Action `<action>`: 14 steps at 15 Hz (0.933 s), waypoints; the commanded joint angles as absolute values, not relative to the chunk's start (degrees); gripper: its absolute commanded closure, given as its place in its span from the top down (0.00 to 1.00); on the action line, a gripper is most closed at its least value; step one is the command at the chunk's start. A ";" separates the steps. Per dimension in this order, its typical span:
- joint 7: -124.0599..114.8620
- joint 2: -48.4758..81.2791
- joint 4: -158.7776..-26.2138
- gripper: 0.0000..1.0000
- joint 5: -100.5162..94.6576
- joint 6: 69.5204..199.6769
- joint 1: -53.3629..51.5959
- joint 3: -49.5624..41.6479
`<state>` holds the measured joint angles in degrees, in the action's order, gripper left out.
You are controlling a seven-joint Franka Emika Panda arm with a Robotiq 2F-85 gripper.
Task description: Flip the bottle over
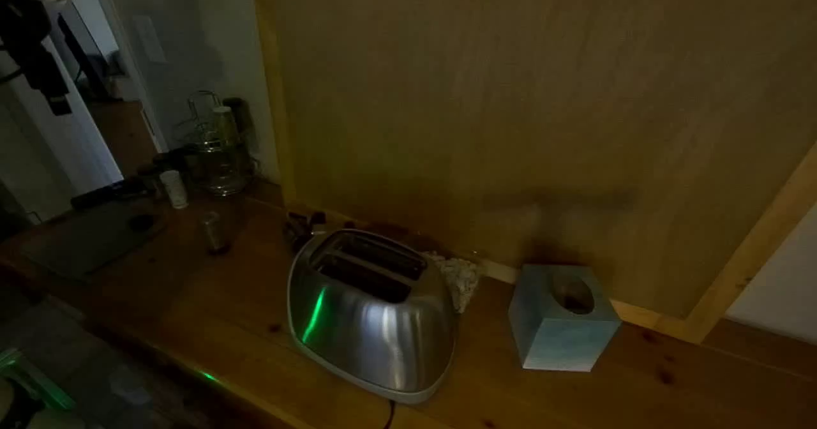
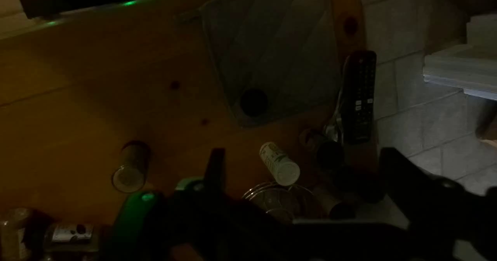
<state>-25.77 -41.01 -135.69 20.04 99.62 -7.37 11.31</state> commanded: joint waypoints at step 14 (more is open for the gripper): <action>-37.59 -37.70 -138.51 1.00 22.53 101.31 5.20 6.85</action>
<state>-33.45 -39.65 -137.19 20.75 99.72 2.58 7.13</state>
